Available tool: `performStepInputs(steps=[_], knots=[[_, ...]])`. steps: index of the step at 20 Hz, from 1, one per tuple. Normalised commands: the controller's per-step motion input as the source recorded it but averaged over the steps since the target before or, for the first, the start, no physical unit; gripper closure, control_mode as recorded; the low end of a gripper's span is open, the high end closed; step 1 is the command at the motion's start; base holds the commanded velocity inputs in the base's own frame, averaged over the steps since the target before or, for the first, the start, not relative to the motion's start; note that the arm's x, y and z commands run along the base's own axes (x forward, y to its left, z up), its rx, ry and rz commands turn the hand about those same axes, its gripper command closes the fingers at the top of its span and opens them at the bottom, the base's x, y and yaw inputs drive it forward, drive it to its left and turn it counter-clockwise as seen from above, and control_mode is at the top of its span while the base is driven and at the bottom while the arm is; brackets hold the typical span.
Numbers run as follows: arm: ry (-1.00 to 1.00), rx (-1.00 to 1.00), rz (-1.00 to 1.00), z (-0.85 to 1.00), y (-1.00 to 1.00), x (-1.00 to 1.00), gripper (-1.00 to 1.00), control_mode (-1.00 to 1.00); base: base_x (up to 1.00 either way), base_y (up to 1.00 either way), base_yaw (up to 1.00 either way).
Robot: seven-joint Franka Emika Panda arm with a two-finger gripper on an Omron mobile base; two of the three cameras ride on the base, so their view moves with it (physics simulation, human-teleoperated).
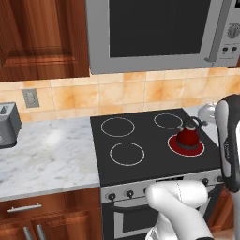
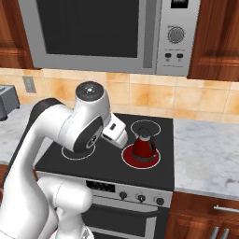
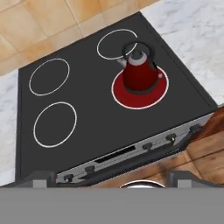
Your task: The kettle is done boiling. Turn off the stove, then wait for 300 timesteps before moving the kettle to the dining table.
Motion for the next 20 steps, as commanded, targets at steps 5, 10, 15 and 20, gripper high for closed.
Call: performStepInputs(steps=[5,10,15,20], knots=[[-0.01,0.11,-0.11,-0.16,-0.25,-0.18,-1.0,-1.0,0.0,0.0,0.0],[-0.08,0.05,-0.07,-0.17,-0.22,-0.13,-1.0,-1.0,0.0,0.0,0.0],[-0.02,0.08,-0.1,-0.2,-0.24,-0.22,-1.0,-1.0,0.0,0.0,0.0],[-0.05,0.13,-0.14,-0.15,-0.22,-0.3,-1.0,-1.0,0.0,0.0,0.0]])
